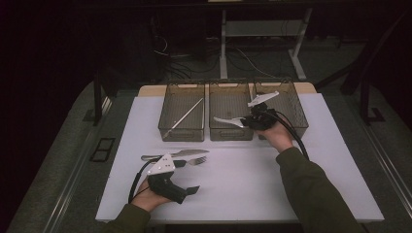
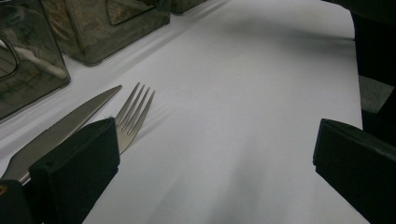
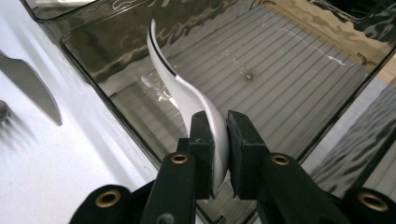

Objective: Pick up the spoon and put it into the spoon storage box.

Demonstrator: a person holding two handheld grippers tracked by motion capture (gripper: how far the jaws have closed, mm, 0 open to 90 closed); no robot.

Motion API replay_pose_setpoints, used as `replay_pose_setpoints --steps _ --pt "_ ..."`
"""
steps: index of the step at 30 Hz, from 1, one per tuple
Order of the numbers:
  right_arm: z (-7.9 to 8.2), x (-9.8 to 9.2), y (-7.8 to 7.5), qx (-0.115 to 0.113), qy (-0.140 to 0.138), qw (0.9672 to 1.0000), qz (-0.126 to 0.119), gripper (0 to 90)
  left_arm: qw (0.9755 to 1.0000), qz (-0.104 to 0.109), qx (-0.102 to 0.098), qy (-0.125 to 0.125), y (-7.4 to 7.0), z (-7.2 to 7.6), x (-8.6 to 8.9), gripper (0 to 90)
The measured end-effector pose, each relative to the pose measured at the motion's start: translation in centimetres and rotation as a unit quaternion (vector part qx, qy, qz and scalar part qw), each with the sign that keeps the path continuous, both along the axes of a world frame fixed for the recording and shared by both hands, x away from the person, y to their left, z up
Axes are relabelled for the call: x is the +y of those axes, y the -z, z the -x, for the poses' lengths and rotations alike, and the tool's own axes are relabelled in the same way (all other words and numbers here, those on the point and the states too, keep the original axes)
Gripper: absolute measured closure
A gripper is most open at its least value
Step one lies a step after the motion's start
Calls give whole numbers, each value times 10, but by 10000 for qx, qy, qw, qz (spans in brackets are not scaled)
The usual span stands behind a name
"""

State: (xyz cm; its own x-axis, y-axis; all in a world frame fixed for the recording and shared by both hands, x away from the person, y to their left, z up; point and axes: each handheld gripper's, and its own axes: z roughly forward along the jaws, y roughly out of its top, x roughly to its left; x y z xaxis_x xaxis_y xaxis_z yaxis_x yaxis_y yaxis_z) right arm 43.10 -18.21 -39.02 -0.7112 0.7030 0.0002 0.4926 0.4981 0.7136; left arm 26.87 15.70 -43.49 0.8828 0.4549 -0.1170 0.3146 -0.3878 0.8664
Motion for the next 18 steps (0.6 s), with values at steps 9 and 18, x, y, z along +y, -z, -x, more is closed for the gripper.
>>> replay_pose_setpoints --steps 9,18 --pt "1 0 -2 -57 32 9999 -152 716 10000 6 14 12 0 0 0 0" --pt "11 -11 -17 -136 77 9977 -665 591 10000 -14 5 16 0 0 0 0"
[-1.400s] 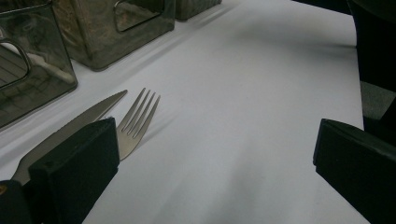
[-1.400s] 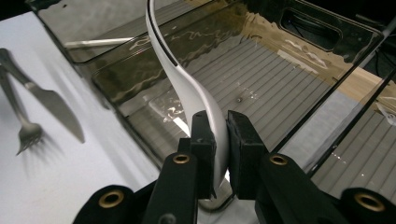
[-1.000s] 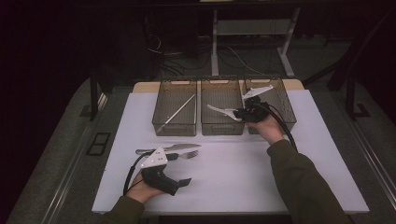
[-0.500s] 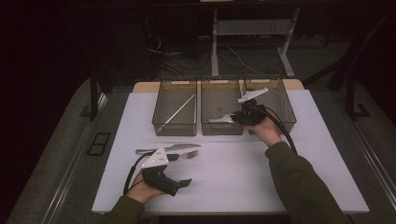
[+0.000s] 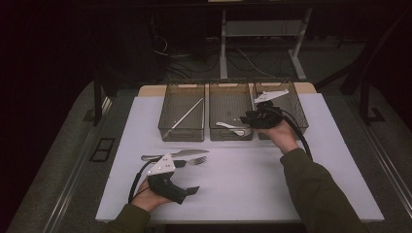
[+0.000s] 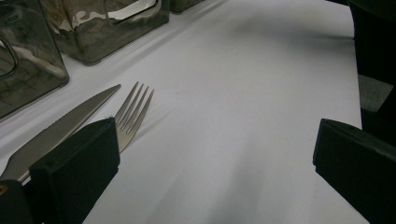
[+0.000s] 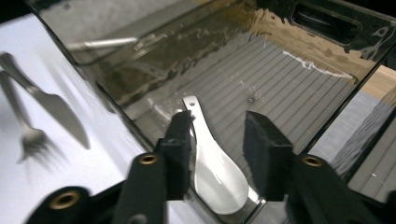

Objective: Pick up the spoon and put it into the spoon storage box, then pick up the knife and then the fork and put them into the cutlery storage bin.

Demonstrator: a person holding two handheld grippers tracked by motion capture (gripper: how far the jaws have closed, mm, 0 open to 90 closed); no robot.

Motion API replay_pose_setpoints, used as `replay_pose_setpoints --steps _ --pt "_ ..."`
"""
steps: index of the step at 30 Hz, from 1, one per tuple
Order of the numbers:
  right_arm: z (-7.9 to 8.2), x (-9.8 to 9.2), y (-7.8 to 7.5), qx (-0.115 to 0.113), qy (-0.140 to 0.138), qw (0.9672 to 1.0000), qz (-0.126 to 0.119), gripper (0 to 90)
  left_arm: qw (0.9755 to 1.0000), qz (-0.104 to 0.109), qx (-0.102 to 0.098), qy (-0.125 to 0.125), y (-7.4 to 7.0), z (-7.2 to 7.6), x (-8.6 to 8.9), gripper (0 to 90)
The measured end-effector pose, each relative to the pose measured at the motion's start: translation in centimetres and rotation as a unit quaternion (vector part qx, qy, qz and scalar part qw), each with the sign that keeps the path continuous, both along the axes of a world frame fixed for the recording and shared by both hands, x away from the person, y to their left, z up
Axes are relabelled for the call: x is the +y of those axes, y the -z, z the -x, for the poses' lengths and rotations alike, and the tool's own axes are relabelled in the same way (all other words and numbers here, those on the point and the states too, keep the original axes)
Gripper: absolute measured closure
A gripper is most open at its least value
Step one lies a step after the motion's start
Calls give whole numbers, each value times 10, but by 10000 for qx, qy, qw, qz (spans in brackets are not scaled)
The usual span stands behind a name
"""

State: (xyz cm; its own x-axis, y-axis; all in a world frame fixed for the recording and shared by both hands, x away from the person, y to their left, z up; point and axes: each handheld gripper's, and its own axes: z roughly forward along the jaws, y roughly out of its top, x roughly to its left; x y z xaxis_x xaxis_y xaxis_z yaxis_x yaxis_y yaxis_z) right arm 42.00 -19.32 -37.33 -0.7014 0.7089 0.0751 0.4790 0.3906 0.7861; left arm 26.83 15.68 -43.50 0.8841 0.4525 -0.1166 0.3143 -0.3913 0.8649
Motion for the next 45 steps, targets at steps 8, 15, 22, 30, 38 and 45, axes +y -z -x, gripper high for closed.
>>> replay_pose_setpoints --steps 8,15,22,30,38,45 --pt "27 -19 -7 45 -37 9993 -379 432 10000 -61 21 -14 0 0 0 0" --pt "56 -31 -1 40 -221 9983 -543 342 9999 -144 34 -20 0 0 0 0" --pt "83 -48 15 146 -348 9952 -899 277 9998 -186 6 -49 -3 0 0 9" --pt "111 -72 34 41 -279 9959 -857 245 9998 -213 -29 -37 -5 1 0 16" --pt "137 -95 47 14 -185 9961 -865 218 9997 -211 -11 -92 -7 0 1 29" --pt "152 -103 57 5 -36 9972 -741 201 9985 -376 -187 -352 -18 -11 11 150"
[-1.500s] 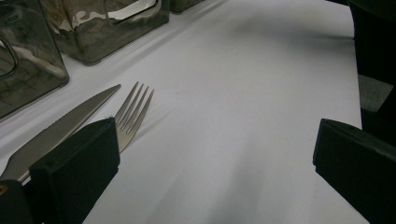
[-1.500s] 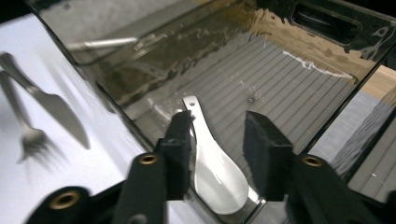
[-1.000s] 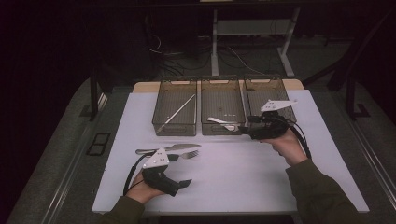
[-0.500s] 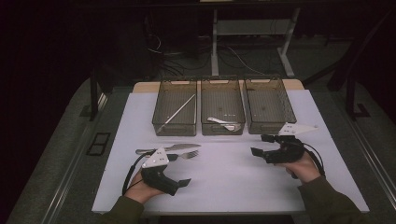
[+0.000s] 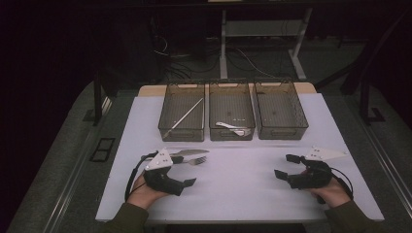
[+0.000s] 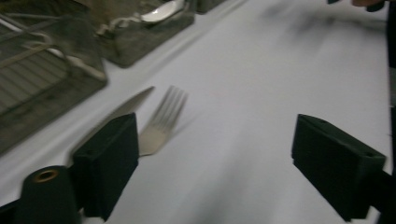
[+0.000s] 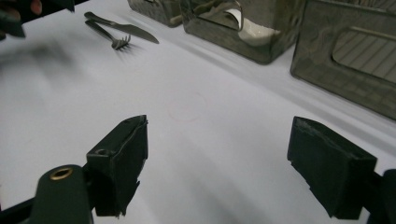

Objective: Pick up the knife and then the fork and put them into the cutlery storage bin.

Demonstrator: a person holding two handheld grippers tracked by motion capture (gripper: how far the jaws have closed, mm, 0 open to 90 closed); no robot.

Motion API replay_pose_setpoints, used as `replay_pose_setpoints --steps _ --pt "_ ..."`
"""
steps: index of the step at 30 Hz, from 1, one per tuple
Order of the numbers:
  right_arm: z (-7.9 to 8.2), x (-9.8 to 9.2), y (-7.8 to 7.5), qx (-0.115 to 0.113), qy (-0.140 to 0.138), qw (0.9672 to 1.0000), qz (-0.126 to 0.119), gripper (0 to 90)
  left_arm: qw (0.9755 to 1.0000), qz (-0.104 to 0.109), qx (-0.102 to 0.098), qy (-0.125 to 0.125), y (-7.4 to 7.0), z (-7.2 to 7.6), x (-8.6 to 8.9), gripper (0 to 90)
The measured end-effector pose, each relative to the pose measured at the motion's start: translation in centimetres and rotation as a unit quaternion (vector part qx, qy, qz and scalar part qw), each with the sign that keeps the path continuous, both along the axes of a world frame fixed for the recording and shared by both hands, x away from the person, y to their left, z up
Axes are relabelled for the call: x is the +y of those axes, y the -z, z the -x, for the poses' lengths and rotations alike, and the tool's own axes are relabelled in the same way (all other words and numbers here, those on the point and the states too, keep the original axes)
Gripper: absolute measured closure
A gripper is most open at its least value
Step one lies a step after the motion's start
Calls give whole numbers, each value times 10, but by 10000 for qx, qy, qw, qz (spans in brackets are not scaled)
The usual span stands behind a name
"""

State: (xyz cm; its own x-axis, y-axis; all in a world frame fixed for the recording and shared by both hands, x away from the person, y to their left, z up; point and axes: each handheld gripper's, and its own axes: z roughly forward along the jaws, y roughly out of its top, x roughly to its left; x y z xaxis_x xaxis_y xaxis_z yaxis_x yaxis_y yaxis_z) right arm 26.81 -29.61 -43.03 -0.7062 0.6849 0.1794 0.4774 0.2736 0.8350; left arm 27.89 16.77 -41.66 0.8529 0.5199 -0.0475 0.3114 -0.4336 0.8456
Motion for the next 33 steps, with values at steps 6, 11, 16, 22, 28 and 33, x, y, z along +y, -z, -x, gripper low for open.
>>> replay_pose_setpoints --steps 6,11,16,22,28,33 --pt "8 -7 4 10 76 10000 18 201 9995 -231 24 -211 -5 -20 17 404" --pt "10 -9 4 -8 84 10000 0 201 9973 -599 172 -383 -2 -40 32 617" --pt "10 -7 5 -8 13 10000 53 200 9956 -779 280 -447 6 -56 38 780" --pt "10 -6 6 6 7 10000 66 200 9942 -979 370 -239 14 -65 35 885" --pt "10 -6 6 -6 2 10000 65 201 9906 -1284 445 -142 23 -69 32 886" --pt "10 -6 6 -10 -10 10000 59 201 9903 -1248 596 -104 22 -68 33 888"
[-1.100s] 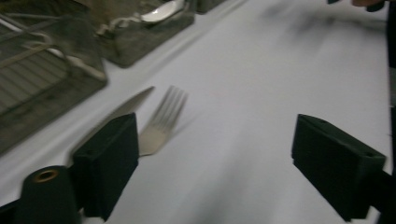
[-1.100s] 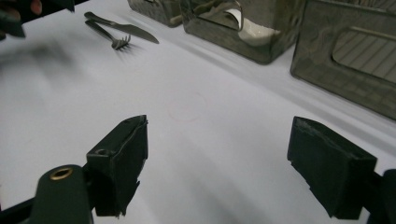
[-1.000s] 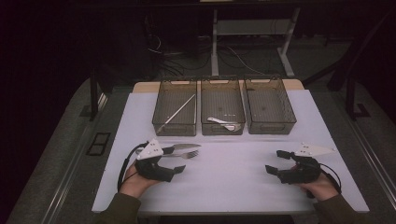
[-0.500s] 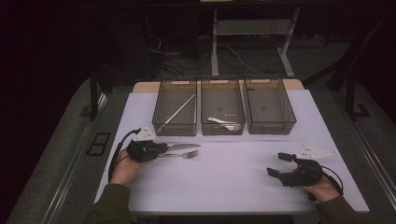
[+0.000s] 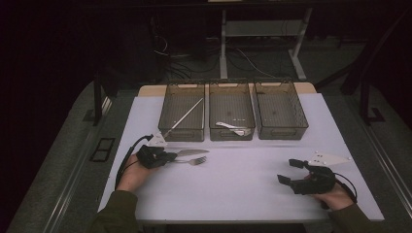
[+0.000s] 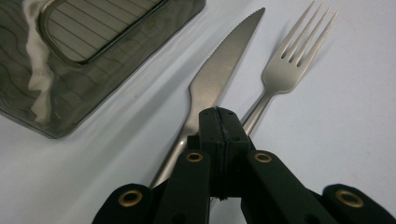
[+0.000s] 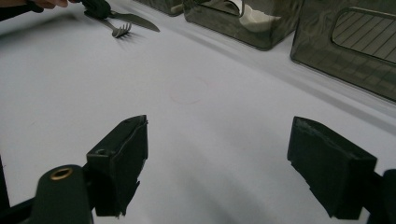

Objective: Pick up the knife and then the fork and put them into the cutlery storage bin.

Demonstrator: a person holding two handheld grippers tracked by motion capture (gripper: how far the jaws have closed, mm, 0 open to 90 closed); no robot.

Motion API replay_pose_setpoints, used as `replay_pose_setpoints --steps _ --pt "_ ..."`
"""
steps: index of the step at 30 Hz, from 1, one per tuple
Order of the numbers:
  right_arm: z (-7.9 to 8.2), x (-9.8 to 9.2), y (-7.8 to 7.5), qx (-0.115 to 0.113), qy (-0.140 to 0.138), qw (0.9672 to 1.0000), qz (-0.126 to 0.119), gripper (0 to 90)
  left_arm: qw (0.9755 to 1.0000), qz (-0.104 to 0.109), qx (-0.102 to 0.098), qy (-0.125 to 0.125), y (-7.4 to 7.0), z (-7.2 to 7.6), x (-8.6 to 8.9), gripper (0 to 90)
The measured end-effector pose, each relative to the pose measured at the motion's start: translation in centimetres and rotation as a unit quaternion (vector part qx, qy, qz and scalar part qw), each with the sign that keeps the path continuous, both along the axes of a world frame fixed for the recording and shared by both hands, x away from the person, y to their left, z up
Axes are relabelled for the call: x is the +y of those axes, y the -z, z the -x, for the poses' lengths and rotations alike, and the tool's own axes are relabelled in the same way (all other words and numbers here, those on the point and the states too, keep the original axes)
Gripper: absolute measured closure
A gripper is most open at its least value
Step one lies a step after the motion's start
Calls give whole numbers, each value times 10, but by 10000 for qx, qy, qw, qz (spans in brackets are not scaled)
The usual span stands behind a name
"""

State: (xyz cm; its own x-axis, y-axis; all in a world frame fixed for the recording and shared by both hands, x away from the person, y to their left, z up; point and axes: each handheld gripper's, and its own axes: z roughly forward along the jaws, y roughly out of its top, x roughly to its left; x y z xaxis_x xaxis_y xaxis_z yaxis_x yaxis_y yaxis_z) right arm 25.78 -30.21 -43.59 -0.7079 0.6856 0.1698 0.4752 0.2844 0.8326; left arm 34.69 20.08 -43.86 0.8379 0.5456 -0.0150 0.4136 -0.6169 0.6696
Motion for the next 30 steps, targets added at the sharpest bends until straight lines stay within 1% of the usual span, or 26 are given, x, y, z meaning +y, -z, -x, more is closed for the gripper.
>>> replay_pose_setpoints --steps 1,4,6,7,9,11,12,13,15,17,19,20,21,25,28,30 --pt "0 0 0 1 -1 10000 0 201 10000 19 15 29 0 1 0 888" --pt "0 0 0 0 -12 10000 -1 201 9997 169 151 102 0 6 2 888" --pt "0 0 0 0 -11 10000 1 201 9994 196 222 192 0 9 3 888" --pt "0 0 0 1 -13 10000 0 201 9993 175 254 221 0 11 4 888" --pt "0 0 0 4 -19 10000 -3 201 9989 241 299 283 -1 14 4 888" --pt "1 0 0 1 -26 10000 -3 201 9986 316 283 305 -1 16 5 887" --pt "1 0 0 2 -27 10000 -4 201 9985 369 242 326 -2 17 5 884" --pt "1 0 0 1 -28 10000 -4 201 9983 421 213 337 -3 18 4 823" --pt "0 0 0 3 -36 10000 -4 201 9981 432 175 395 -4 18 0 740" --pt "0 0 0 1 -39 10000 -5 201 9983 337 192 442 -2 19 -4 706" --pt "0 0 0 2 -40 10000 -6 201 9983 222 225 487 2 18 -6 707" --pt "0 0 0 2 -42 10000 -6 201 9984 196 230 481 3 17 -6 712" --pt "0 0 0 -15 -49 10000 -4 201 9983 202 258 485 5 17 -6 722" --pt "0 0 0 -20 -60 10000 8 201 9980 316 209 506 8 17 -5 792" --pt "0 1 0 -26 -78 10000 10 201 9976 302 142 610 9 17 -5 805" --pt "1 1 -1 -22 -89 10000 12 201 9968 309 174 720 9 18 -7 824"
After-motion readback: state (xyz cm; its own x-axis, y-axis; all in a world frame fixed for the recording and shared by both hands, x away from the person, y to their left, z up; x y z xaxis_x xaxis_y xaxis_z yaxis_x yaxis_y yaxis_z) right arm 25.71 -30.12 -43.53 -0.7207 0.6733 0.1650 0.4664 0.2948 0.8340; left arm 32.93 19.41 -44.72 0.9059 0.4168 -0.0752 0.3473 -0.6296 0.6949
